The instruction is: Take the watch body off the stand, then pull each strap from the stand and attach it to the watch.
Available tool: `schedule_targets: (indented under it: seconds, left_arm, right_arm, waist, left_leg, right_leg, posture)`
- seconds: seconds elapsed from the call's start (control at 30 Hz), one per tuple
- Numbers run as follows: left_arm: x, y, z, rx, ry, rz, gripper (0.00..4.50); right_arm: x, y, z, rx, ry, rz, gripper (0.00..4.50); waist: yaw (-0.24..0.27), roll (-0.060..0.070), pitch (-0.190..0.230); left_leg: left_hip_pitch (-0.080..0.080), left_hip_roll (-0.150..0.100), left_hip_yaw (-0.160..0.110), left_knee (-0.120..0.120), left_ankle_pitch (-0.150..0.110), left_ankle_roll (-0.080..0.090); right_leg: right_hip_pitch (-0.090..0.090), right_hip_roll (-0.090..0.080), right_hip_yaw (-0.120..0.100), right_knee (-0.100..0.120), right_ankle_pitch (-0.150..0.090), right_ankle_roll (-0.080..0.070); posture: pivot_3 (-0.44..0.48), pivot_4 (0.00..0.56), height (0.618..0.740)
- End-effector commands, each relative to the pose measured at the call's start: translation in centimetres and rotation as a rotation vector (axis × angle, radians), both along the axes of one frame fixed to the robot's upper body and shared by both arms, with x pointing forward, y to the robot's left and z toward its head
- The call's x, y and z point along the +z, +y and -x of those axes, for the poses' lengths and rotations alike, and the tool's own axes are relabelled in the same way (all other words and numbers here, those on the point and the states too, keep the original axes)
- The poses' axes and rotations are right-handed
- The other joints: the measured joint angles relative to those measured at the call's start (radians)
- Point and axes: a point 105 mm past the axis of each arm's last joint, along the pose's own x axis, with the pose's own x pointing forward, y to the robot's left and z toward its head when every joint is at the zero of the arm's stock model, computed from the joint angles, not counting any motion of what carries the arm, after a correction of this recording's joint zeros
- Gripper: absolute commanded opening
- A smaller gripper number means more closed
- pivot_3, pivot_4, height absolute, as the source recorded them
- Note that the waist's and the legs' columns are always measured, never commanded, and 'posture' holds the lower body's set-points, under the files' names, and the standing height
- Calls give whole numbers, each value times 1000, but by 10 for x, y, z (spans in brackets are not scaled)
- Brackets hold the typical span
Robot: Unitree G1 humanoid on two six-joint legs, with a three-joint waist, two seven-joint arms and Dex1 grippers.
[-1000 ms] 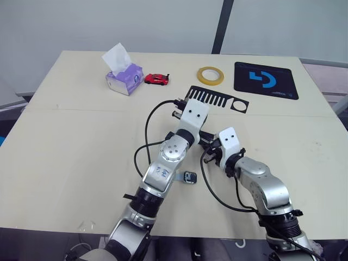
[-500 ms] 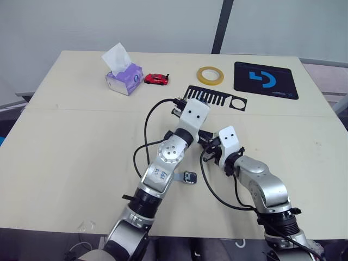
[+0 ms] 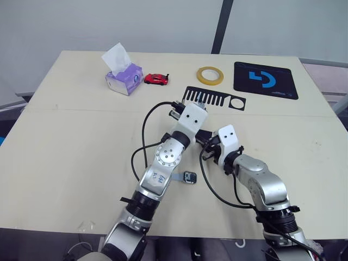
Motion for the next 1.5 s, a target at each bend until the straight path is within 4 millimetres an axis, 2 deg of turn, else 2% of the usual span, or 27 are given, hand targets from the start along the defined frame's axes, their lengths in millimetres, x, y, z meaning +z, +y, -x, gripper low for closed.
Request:
schedule_targets:
  seconds: [0.03, 0.1, 0.2, 0.43, 0.63, 0.77, 0.9, 1.03, 1.33, 1.5]
  left_arm:
    - [23, -1, 7, -18, -99, 52, 85]
    - [33, -2, 12, -41, -154, 68, 85]
    - [36, -4, 16, -57, -180, 71, 85]
    - [13, 4, 3, 8, -77, -7, 85]
    - [3, 9, -1, 22, -34, -49, 85]
    - [3, 12, -2, 28, -34, -50, 85]
    - [14, 13, -2, 22, -64, -2, 85]
    - [22, 6, 4, -12, -104, 17, 85]
    - [21, 2, 12, -55, -102, 28, 85]
    - [16, 6, 25, -103, -65, 19, 85]
  right_arm:
    - [-21, -4, 3, -19, 96, 16, 0]
    - [-20, -4, 2, -27, 100, 0, 0]
    - [-20, -4, 2, -32, 106, -8, 0]
    - [-16, -4, -1, -31, 100, -4, 0]
    - [-15, -6, -5, -39, 102, 0, 0]
    - [-15, -7, -7, -45, 105, 1, 0]
    - [-16, -8, -8, -51, 117, 5, 0]
    - [-17, -9, -10, -58, 123, 6, 0]
    - [-17, -11, -12, -67, 126, 14, 0]
    - [-18, -11, -12, -66, 124, 17, 0]
  waist:
    - [0, 0, 0]
    - [0, 0, 0]
    - [0, 0, 0]
    - [0, 0, 0]
    - [0, 0, 0]
    - [0, 0, 0]
    - [0, 0, 0]
    - [1, 0, 0]
    - [1, 0, 0]
    - [1, 0, 0]
  left_leg:
    - [0, 0, 0, 0, 0, 0]
    - [0, 0, 0, 0, 0, 0]
    - [0, 0, 0, 0, 0, 0]
    - [0, 0, 0, -1, 0, 0]
    - [0, 0, 0, -1, 0, 0]
    - [0, 0, 0, -1, 0, 0]
    - [0, 0, 0, -1, 0, 0]
    - [0, 0, 0, -1, 0, 0]
    - [0, 0, 0, -1, 0, 0]
    - [0, 0, 0, -1, 0, 0]
  right_leg:
    - [0, 0, 0, 0, 0, 0]
    - [0, 0, 0, 0, 0, 0]
    - [0, 0, 0, 0, 0, 0]
    - [0, 0, 0, 0, 0, 0]
    - [0, 0, 0, 0, 0, 0]
    - [0, 0, 0, 0, 0, 0]
    - [0, 0, -1, 0, 0, 0]
    - [0, -1, -1, 0, 0, 0]
    - [0, -1, -1, 0, 0, 0]
    - [0, -1, 0, 0, 0, 0]
  posture:
    - [0, 150, 738]
    - [0, 150, 738]
    - [0, 150, 738]
    - [0, 150, 738]
    - [0, 150, 738]
    - [0, 150, 738]
    - [0, 150, 738]
    - [0, 150, 738]
    - [0, 150, 738]
    - [0, 150, 738]
